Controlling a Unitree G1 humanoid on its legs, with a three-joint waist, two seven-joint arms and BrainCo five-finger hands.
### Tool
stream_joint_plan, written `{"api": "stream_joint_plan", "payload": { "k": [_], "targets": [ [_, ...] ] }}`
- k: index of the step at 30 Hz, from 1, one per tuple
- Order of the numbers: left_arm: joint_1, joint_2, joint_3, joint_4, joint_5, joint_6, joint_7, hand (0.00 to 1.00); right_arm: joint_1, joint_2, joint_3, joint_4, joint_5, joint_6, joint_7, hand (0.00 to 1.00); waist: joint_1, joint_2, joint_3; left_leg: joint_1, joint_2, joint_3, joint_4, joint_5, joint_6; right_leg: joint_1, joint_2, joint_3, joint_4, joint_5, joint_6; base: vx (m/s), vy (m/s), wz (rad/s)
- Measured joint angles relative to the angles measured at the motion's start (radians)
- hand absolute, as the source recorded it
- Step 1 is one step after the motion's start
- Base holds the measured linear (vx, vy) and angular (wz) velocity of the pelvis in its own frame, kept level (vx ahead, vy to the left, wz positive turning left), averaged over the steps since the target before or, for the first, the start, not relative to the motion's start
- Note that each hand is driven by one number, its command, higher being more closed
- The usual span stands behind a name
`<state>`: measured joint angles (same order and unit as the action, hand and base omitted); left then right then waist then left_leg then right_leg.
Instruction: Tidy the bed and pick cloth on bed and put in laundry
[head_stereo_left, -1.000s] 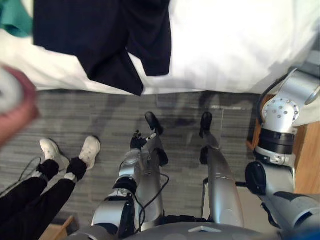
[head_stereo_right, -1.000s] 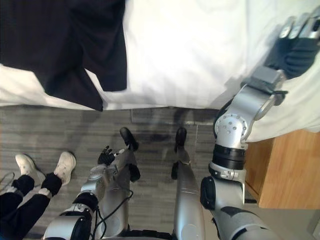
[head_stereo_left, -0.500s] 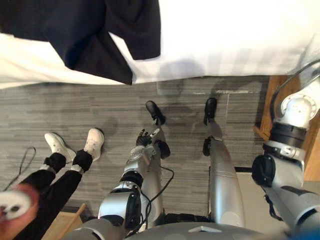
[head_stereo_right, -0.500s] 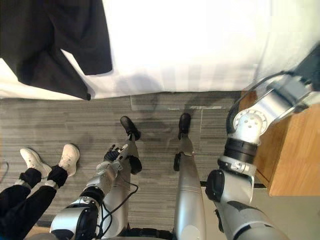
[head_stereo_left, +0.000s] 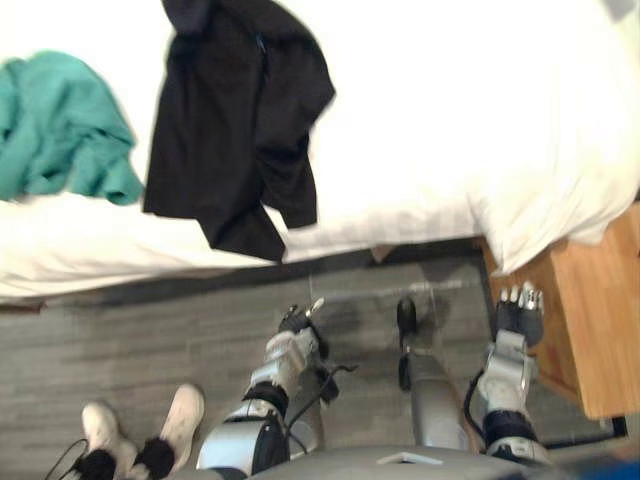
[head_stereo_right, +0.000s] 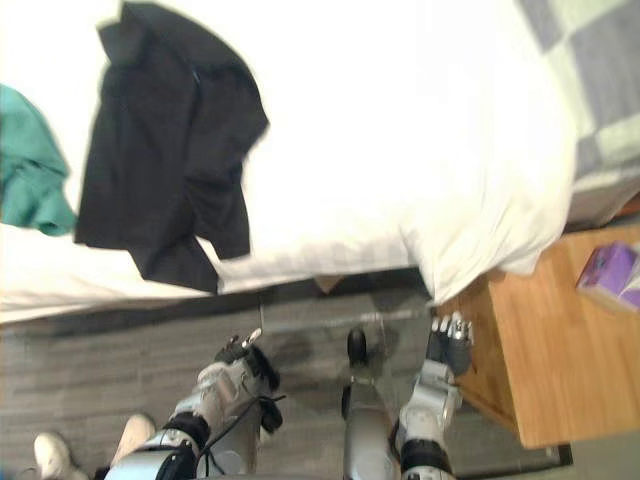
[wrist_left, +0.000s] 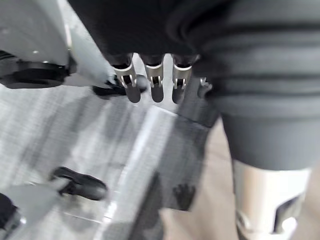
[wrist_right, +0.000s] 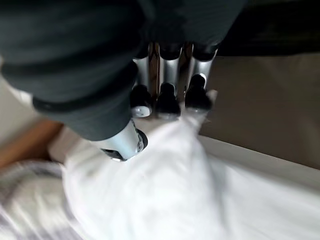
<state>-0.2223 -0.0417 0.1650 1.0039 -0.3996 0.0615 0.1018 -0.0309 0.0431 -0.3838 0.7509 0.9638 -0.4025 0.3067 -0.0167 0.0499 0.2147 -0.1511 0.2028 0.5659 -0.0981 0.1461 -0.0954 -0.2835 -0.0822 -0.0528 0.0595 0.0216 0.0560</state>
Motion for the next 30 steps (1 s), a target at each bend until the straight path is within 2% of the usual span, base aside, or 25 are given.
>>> {"api": "stream_joint_plan", "payload": {
  "k": [1, 3, 4, 5, 7, 8, 9, 11, 13, 14, 15, 19, 22, 23, 25, 27, 30],
  "targets": [
    [0.018, 0.005, 0.001, 0.001, 0.007, 0.004, -0.012, 0.0, 0.013, 0.0, 0.0, 0.026, -0.109, -0.004, -0.043, 0.0, 0.001, -0.003, -0.019, 0.02, -0.001, -0.001, 0.0, -0.006, -0.001, 0.025, -0.002, -0.004, -0.008, -0.004, 0.001, 0.14, 0.026, 0.14],
    [0.068, 0.014, 0.006, 0.001, 0.043, 0.017, -0.039, 0.0, 0.055, 0.007, 0.001, 0.08, -0.452, -0.01, -0.192, 0.0, 0.004, -0.009, -0.061, 0.08, -0.004, -0.009, 0.0, -0.023, -0.006, 0.096, -0.007, -0.02, -0.014, -0.021, 0.004, 0.11, 0.025, 0.21],
    [0.088, 0.014, 0.01, 0.001, 0.062, 0.018, -0.049, 0.0, 0.071, 0.01, 0.004, 0.095, -0.574, -0.001, -0.247, 0.0, 0.007, -0.01, -0.077, 0.095, -0.004, -0.014, -0.001, -0.031, -0.007, 0.116, -0.008, -0.027, -0.016, -0.027, 0.006, 0.06, 0.018, 0.3],
    [0.118, 0.016, 0.016, 0.002, 0.084, 0.019, -0.062, 0.0, 0.095, 0.016, 0.009, 0.118, -0.73, 0.029, -0.314, 0.0, 0.007, -0.016, -0.1, 0.115, -0.008, -0.029, -0.001, -0.037, -0.007, 0.147, -0.01, -0.043, -0.017, -0.037, 0.008, 0.05, 0.011, 0.32],
    [0.149, 0.016, 0.017, 0.008, 0.111, 0.015, -0.071, 0.0, 0.121, 0.022, 0.015, 0.149, -0.841, 0.07, -0.358, 0.0, 0.01, -0.027, -0.12, 0.137, -0.011, -0.039, -0.002, -0.044, -0.009, 0.177, -0.02, -0.056, -0.016, -0.047, 0.009, 0.05, 0.035, 0.33],
    [0.19, 0.017, 0.031, 0.024, 0.145, -0.001, -0.095, 0.0, 0.148, 0.026, 0.039, 0.185, -0.913, 0.149, -0.369, 0.0, 0.013, -0.043, -0.138, 0.17, -0.021, -0.052, -0.006, -0.055, -0.007, 0.212, -0.029, -0.068, -0.014, -0.064, 0.016, 0.03, 0.045, 0.27],
    [0.209, 0.016, 0.037, 0.031, 0.156, -0.012, -0.101, 0.0, 0.148, 0.022, 0.041, 0.185, -0.93, 0.17, -0.369, 0.0, 0.014, -0.046, -0.142, 0.18, -0.026, -0.056, -0.006, -0.059, -0.006, 0.225, -0.033, -0.072, -0.012, -0.067, 0.019, 0.02, 0.04, 0.44],
    [0.238, 0.018, 0.044, 0.046, 0.197, -0.058, -0.12, 0.0, 0.165, 0.01, 0.049, 0.218, -0.949, 0.249, -0.357, 0.0, 0.012, -0.06, -0.159, 0.215, -0.048, -0.084, -0.006, -0.071, 0.002, 0.275, -0.059, -0.103, -0.003, -0.086, 0.03, 0.03, 0.067, 0.42],
    [0.262, 0.015, 0.087, 0.042, 0.23, -0.098, -0.133, 0.0, 0.188, 0.001, 0.055, 0.227, -0.948, 0.282, -0.347, 0.0, 0.025, -0.059, -0.169, 0.251, -0.068, -0.087, -0.007, -0.088, 0.005, 0.306, -0.078, -0.103, 0.013, -0.1, 0.038, 0.04, 0.103, 0.12],
    [0.269, 0.015, 0.11, 0.043, 0.239, -0.111, -0.136, 0.0, 0.187, -0.004, 0.066, 0.227, -0.952, 0.295, -0.343, 0.0, 0.025, -0.068, -0.178, 0.267, -0.078, -0.093, -0.007, -0.096, 0.006, 0.32, -0.089, -0.104, 0.025, -0.108, 0.04, 0.04, 0.091, 0.05],
    [0.274, 0.014, 0.121, 0.043, 0.244, -0.115, -0.136, 0.0, 0.187, -0.006, 0.076, 0.228, -0.96, 0.303, -0.335, 0.0, 0.025, -0.063, -0.175, 0.276, -0.085, -0.105, -0.007, -0.101, 0.007, 0.329, -0.094, -0.104, 0.032, -0.116, 0.036, 0.02, 0.059, 0.18],
    [0.281, 0.018, 0.13, 0.039, 0.27, -0.113, -0.123, 0.0, 0.187, -0.006, 0.123, 0.234, -0.978, 0.31, -0.304, 0.0, 0.026, -0.08, -0.185, 0.293, -0.102, -0.144, -0.007, -0.106, 0.013, 0.362, -0.11, -0.127, 0.045, -0.145, 0.034, 0.01, 0.024, 0.28],
    [0.281, 0.017, 0.126, 0.039, 0.263, -0.113, -0.075, 0.0, 0.18, -0.023, 0.179, 0.249, -0.966, 0.318, -0.272, 0.0, 0.036, -0.078, -0.189, 0.283, -0.103, -0.15, -0.005, -0.106, 0.015, 0.36, -0.11, -0.128, 0.044, -0.145, 0.035, 0.02, 0.0, 0.04],
    [0.28, 0.018, 0.119, 0.038, 0.25, -0.113, -0.049, 0.0, 0.174, -0.032, 0.205, 0.25, -0.969, 0.325, -0.263, 0.0, 0.036, -0.083, -0.186, 0.269, -0.103, -0.153, 0.006, -0.107, 0.017, 0.351, -0.111, -0.129, 0.044, -0.146, 0.035, 0.02, 0.001, 0.1],
    [0.272, 0.021, 0.112, 0.035, 0.2, -0.116, -0.019, 0.0, 0.154, -0.046, 0.242, 0.255, -0.97, 0.334, -0.258, 0.0, 0.033, -0.087, -0.174, 0.181, -0.089, -0.175, 0.137, -0.152, 0.038, 0.329, -0.124, -0.148, 0.059, -0.148, 0.038, 0.04, -0.013, 0.29],
    [0.258, 0.016, 0.115, 0.019, 0.178, -0.121, -0.001, 0.0, 0.135, -0.066, 0.271, 0.249, -0.967, 0.344, -0.265, 0.0, 0.026, -0.074, -0.138, 0.107, -0.059, -0.217, 0.26, -0.199, 0.047, 0.322, -0.128, -0.182, 0.098, -0.152, 0.045, 0.02, -0.012, 0.5],
    [0.266, 0.016, 0.154, 0.009, 0.179, -0.145, 0.014, 0.0, 0.13, -0.082, 0.272, 0.249, -0.968, 0.346, -0.27, 0.0, 0.034, -0.073, -0.122, 0.103, -0.061, -0.224, 0.227, -0.176, 0.048, 0.287, -0.132, -0.18, 0.137, -0.169, 0.04, -0.04, -0.02, 0.1]
  ]
}}
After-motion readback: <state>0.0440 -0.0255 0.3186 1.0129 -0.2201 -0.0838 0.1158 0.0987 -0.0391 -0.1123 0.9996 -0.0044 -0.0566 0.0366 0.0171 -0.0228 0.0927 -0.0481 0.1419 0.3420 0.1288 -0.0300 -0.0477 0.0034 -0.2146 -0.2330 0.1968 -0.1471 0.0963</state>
